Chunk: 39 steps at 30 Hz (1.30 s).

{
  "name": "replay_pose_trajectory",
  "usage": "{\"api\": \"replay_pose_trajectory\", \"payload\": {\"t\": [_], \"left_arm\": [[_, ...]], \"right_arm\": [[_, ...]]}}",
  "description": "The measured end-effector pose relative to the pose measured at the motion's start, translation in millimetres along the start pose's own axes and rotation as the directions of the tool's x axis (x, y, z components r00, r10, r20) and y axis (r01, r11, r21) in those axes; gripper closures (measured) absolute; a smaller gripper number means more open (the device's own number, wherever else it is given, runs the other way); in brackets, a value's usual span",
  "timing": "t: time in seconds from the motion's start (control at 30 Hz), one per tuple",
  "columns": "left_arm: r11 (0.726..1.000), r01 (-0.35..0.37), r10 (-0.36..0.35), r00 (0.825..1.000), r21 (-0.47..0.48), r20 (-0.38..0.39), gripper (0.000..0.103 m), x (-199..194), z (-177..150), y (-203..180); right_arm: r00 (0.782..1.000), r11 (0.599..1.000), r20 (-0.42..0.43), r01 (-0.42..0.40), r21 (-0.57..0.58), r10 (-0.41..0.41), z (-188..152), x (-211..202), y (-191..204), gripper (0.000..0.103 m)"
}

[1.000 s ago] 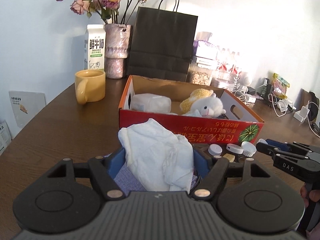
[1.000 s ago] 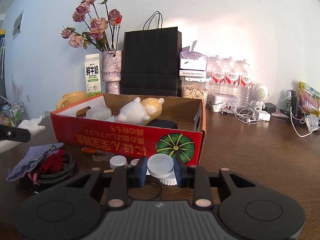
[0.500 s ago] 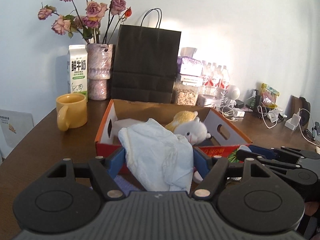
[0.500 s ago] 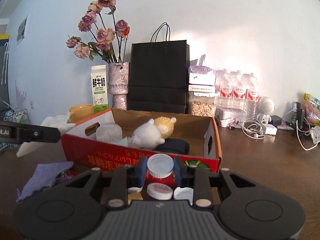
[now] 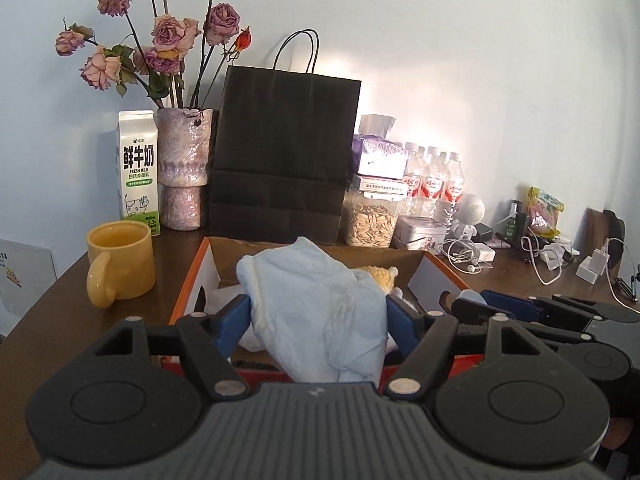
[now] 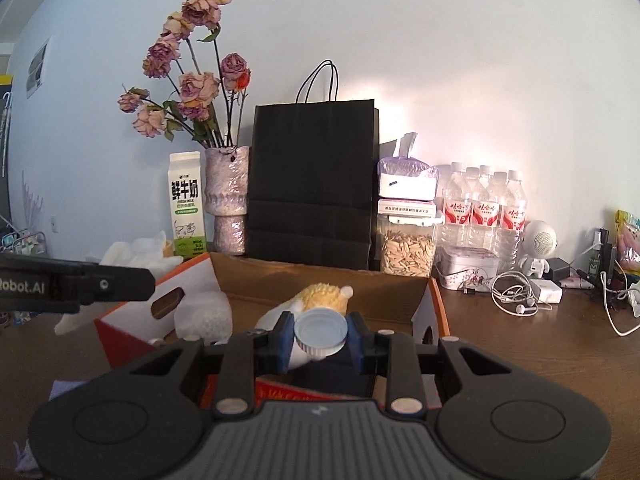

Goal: Organize objects
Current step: 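Carry the white cloth and bottle caps over the cardboard box, then lower the cloth and caps into the box and open both tools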

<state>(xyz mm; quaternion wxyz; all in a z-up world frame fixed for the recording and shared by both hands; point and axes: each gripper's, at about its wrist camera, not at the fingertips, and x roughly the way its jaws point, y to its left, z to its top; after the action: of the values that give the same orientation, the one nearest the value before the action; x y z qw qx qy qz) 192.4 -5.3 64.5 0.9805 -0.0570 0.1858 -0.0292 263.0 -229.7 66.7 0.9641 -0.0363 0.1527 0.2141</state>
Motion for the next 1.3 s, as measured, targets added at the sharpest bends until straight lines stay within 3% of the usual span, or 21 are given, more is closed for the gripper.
{"api": "replay_pose_trajectory", "payload": {"t": [0.4, 0.73, 0.83, 0.87, 0.9, 0.93, 0.97, 1.0, 1.3], "left_arm": [[0.999, -0.03, 0.03, 0.999, 0.017, 0.012, 0.03, 60.8, 24.3, -2.6], [0.999, -0.046, 0.047, 0.998, 0.027, -0.037, 0.029, 81.6, 12.5, 4.6], [0.997, -0.069, 0.07, 0.997, 0.023, -0.04, 0.019, 83.0, 10.2, 4.2], [0.996, -0.084, 0.084, 0.996, 0.022, -0.036, 0.014, 82.8, 9.8, 4.5], [0.995, -0.093, 0.094, 0.995, 0.02, -0.031, 0.005, 82.2, 10.1, 5.6], [0.995, -0.1, 0.1, 0.995, 0.014, -0.023, 0.0, 81.3, 10.7, 6.7], [0.994, -0.11, 0.11, 0.994, 0.004, -0.009, 0.0, 79.8, 10.9, 7.7], [0.993, -0.118, 0.118, 0.993, 0.0, -0.007, 0.0, 79.6, 11.4, 8.5], [0.99, -0.137, 0.137, 0.99, -0.014, -0.028, 0.0, 83.0, 11.4, 11.4]], "right_arm": [[0.999, 0.994, -0.026, 0.034, 0.103, -0.032, 12.2, 68.3, -22.3, 0.075], [0.998, 0.992, -0.063, 0.021, 0.121, -0.013, 0.6, 76.2, -27.5, 0.075], [0.997, 0.993, -0.071, 0.024, 0.119, -0.016, 0.3, 75.6, -27.6, 0.074], [0.997, 0.992, -0.075, 0.027, 0.122, -0.018, -0.3, 75.5, -27.8, 0.062], [0.997, 0.992, -0.075, 0.031, 0.125, -0.022, -0.4, 75.3, -28.2, 0.043], [0.997, 0.991, -0.073, 0.034, 0.127, -0.025, -0.2, 74.7, -28.7, 0.033], [0.997, 0.991, -0.072, 0.041, 0.13, -0.031, -0.1, 74.1, -29.2, 0.015], [0.997, 0.99, -0.069, 0.044, 0.132, -0.035, -0.2, 73.4, -29.9, 0.003], [0.997, 0.992, -0.07, 0.048, 0.119, -0.039, -0.4, 72.7, -26.9, 0.0]]}}
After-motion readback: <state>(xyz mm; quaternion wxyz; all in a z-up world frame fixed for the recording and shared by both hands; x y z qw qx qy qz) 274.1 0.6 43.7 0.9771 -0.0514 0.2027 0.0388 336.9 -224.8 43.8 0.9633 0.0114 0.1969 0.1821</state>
